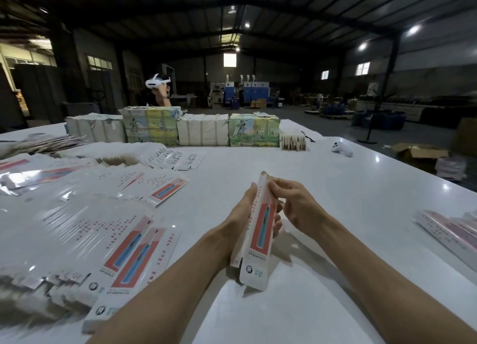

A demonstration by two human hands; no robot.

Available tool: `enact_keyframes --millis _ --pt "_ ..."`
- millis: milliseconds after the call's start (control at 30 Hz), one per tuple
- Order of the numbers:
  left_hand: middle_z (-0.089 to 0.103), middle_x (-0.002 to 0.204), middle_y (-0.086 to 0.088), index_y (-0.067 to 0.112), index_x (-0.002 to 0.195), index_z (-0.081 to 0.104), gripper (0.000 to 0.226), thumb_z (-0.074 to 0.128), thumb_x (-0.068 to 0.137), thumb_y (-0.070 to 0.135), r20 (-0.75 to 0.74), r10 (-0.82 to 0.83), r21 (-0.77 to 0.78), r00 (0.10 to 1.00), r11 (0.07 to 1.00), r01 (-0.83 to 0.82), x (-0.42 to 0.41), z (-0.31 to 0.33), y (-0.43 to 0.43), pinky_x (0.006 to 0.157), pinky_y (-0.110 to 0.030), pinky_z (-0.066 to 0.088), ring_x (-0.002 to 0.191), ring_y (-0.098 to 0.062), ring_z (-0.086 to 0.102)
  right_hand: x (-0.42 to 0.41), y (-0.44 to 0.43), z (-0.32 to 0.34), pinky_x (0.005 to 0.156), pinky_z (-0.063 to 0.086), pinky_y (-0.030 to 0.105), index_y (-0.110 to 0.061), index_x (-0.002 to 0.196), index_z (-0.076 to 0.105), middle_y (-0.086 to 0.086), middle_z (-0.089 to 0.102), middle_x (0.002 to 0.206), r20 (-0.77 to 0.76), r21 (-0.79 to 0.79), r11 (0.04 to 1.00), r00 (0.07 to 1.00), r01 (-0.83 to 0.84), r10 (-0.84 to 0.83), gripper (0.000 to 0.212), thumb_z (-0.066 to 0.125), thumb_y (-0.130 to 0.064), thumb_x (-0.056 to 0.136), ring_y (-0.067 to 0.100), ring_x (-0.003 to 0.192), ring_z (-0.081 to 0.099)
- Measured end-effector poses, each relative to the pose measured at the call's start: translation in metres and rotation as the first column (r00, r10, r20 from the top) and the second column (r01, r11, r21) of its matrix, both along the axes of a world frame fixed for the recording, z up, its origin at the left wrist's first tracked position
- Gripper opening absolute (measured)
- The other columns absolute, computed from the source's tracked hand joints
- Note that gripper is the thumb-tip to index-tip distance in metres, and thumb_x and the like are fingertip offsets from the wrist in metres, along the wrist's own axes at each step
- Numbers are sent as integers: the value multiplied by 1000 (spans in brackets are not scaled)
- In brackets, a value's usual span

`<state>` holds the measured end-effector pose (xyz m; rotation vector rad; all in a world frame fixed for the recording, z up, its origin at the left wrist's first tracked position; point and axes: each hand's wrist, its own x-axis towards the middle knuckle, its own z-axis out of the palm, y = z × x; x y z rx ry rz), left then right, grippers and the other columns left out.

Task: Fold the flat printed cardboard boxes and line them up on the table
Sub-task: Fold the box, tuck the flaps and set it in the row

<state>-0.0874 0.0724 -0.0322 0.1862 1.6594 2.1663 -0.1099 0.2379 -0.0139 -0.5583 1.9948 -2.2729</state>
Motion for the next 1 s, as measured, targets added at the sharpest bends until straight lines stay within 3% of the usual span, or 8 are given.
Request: enact_keyframes --millis 67,200,300,433,567,700,833,1000 --pt "67 88 -13 7 114 63 76 35 99 77 26 14 11 1000 1000 -15 1 3 4 65 -36 60 71 -23 67 0 -3 -1 72 46 28 8 126 63 16 57 98 22 -73 997 999 -22 24 46 64 -29 100 35 87 52" --pt "56 74 -10 10 92 59 63 39 103 69 125 96 129 987 985 -112 -2 5 0 54 -26 55 56 -17 58 -2 -11 -3 94 57 36 -14 139 54 14 69 126 65 -139 990 998 21 -12 53 75 -21 92 30 115 69" --pt "59 66 -9 11 87 57 58 38 107 62 141 97 179 985 976 -122 -2 6 -8 49 -25 56 48 -17 60 0 -16 -11 90 59 36 -22 142 45 15 75 109 37 21 1000 999 14 -15 57 77 -26 94 25 100 75" --pt "75 70 10 22 99 61 39 35 112 48 -31 155 30 987 988 -154 -6 -4 -16 57 -22 60 62 -9 74 2 -18 -15 89 63 44 -29 136 53 27 71 95 6 35 999 1000 -30 29 53 80 -34 91 31 87 72" --pt "78 80 -10 12 108 66 52 38 108 56 -87 211 32 974 977 -209 -4 1 -4 60 -34 64 67 -26 78 2 -15 -11 73 65 43 -38 138 53 19 76 102 -26 70 997 1000 16 -14 51 76 -38 93 36 94 78" --pt "74 106 -21 26 139 47 46 44 106 59 -202 354 -23 913 930 -366 -8 -5 4 81 -57 64 85 -39 78 1 -10 -9 89 63 50 -37 145 49 10 78 113 -128 78 995 990 67 -57 57 74 -39 93 35 104 75" --pt "64 126 4 56 150 29 44 35 107 57 -554 304 -124 775 890 -438 -5 -2 -1 69 -36 66 91 -20 78 2 -9 -4 92 63 45 -33 146 48 3 77 120 -176 59 995 982 82 -70 58 71 -33 94 32 110 74" --pt "51 129 32 63 155 18 50 28 107 57 -677 223 -134 702 900 -416 7 4 0 78 -38 64 100 -5 69 4 -4 3 95 61 48 -32 143 52 4 76 124 -162 13 997 984 81 -77 54 70 -31 92 30 111 74"
